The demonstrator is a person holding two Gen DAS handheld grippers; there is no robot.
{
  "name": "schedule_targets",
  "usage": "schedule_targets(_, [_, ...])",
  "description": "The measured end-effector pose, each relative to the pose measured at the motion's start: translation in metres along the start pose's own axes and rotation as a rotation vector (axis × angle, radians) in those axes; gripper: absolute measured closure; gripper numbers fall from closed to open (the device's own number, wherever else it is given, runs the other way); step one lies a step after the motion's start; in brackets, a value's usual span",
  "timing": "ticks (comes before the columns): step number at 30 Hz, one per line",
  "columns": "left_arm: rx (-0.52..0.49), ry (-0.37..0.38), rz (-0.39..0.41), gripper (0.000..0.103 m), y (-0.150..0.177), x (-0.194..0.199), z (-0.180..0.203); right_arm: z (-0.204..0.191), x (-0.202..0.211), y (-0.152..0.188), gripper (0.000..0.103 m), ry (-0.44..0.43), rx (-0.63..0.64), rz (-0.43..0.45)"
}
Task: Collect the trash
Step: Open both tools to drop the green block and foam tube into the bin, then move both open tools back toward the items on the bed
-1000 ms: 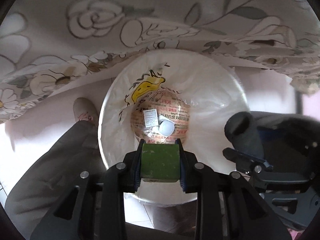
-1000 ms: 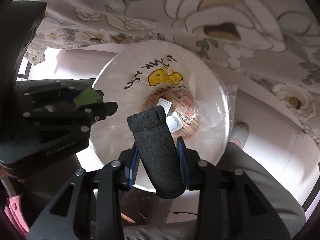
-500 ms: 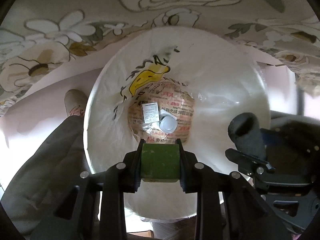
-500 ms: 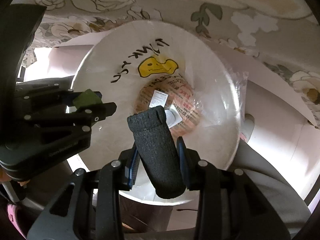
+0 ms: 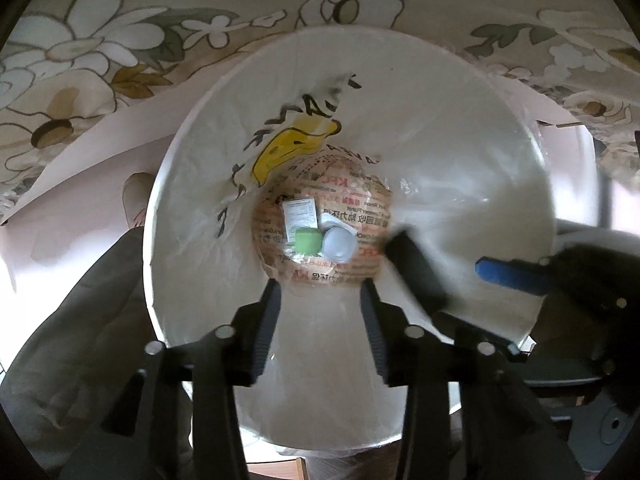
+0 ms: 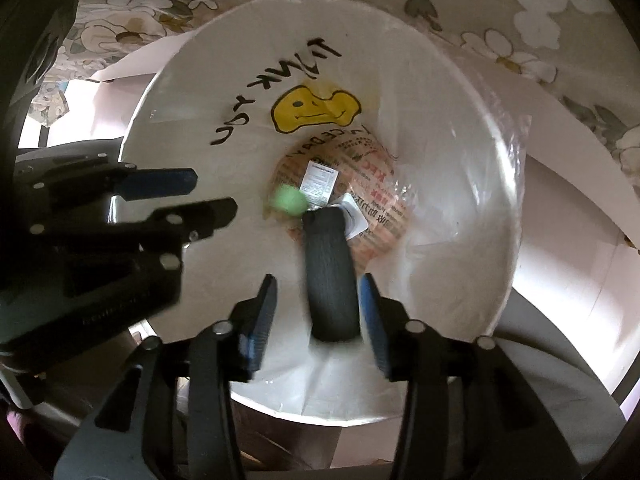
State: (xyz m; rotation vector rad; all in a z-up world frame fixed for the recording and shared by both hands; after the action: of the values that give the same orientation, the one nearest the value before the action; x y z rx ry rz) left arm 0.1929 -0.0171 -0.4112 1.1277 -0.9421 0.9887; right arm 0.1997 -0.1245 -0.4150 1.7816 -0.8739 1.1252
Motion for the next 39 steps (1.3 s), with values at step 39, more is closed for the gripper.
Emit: schedule_targets(39, [-0.045, -0.013, 0.223, 0.057, 0.072, 0.116, 0.009, -0.021, 0.106, 0.073, 0.052, 0.034, 0.071, 0.201])
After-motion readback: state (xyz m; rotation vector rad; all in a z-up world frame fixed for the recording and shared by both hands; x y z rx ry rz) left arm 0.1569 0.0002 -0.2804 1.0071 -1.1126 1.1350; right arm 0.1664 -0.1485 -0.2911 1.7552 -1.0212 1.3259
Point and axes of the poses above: each gripper's, at about its wrist camera, not at the fingertips, and x roughly against the way its jaws point, z to its right, y to its underside, the point moved 2 cm from there along -x, roughly the way its jaws point, and after that the axes turned 8 degrees about -z, right-handed, at the moved point
